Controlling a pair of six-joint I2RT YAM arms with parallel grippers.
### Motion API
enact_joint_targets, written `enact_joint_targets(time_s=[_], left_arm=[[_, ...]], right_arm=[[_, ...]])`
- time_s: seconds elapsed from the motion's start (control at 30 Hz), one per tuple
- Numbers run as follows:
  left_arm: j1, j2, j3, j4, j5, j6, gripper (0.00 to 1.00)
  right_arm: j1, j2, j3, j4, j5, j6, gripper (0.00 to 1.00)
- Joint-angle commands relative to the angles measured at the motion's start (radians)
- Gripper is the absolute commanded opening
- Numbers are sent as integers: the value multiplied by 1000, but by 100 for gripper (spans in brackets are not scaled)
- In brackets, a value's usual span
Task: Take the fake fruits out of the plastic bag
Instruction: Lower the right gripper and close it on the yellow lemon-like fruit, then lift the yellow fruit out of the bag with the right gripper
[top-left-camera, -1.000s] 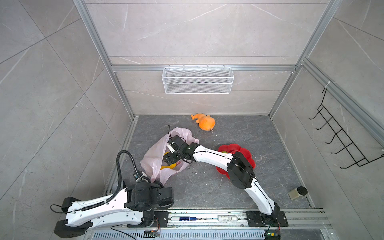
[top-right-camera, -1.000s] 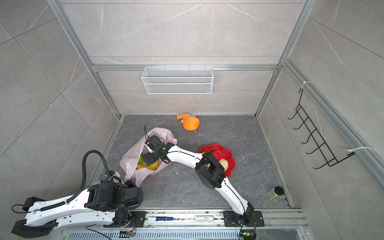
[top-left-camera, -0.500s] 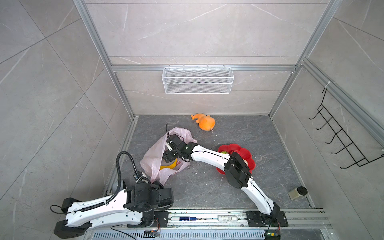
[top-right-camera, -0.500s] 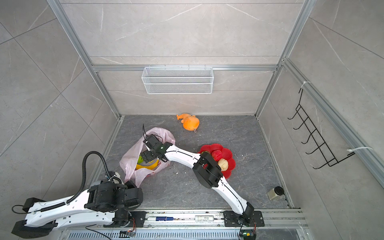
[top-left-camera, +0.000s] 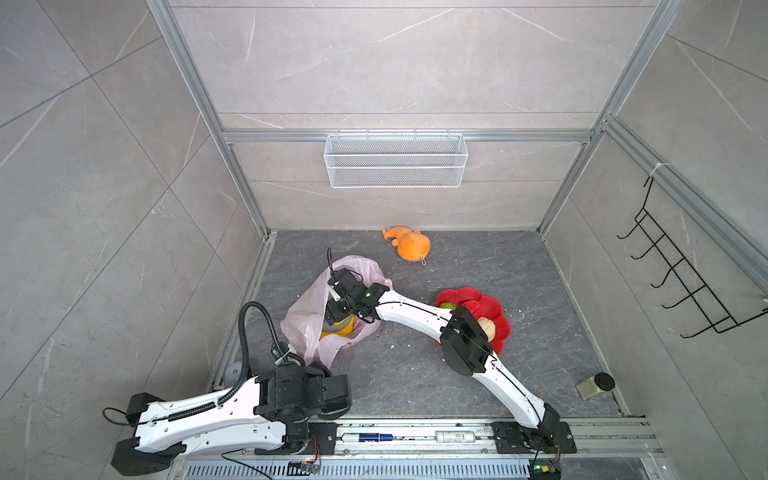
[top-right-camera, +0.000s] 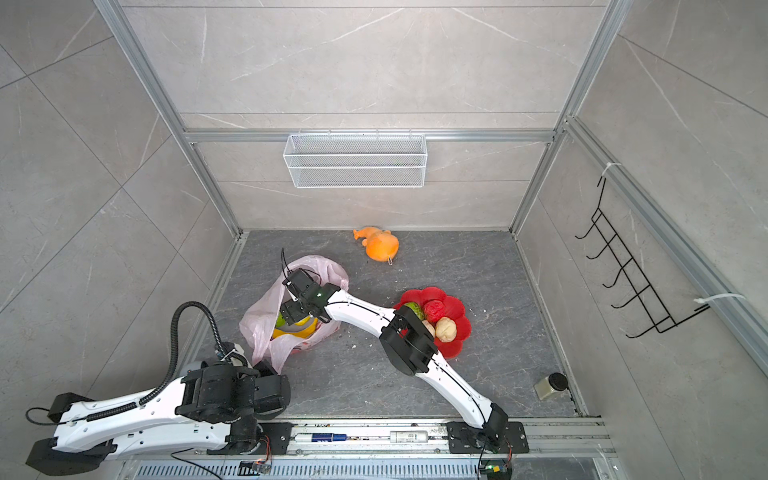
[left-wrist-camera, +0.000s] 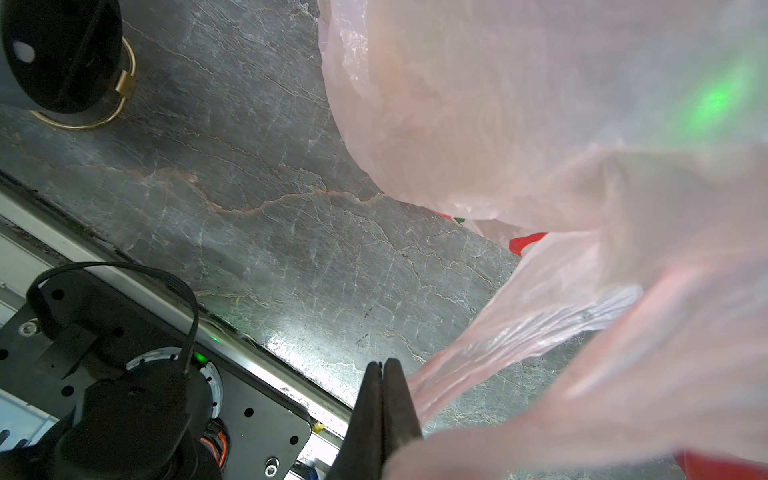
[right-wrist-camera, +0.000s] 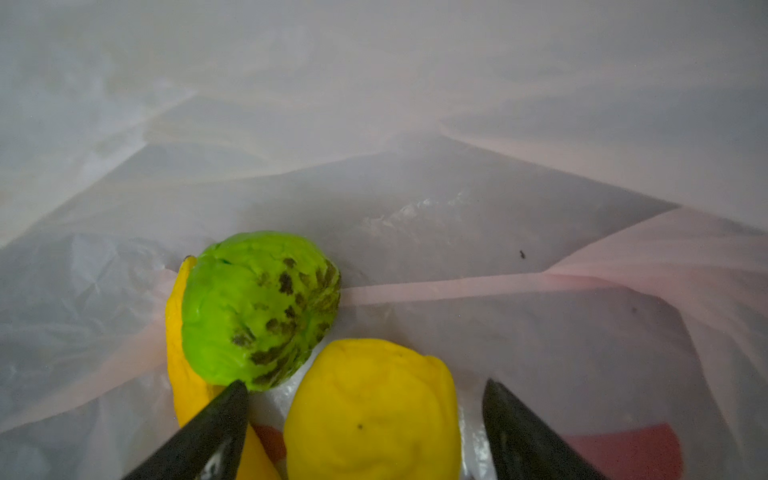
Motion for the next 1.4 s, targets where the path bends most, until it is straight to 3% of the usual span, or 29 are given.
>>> enact_joint_targets(time_s=[0.0, 0.23, 0.6, 1.03, 1.37], left_arm=[[-6, -4, 8, -16, -45, 7, 0], [-6, -9, 2, -11, -43, 7, 0], [-6, -8, -1, -8, -42, 8, 0], [-5, -11, -1, -8, -48, 10, 0], [-6, -16, 0, -5, -71, 14, 0]], right_arm=[[6, 57, 44, -60, -9, -7, 89], [6, 90, 79, -78, -10, -3, 86], [5, 84, 60, -50, 5, 5, 70], [-4, -19, -74, 44, 43, 23, 42], [-7, -161, -211, 94, 44, 12, 36]])
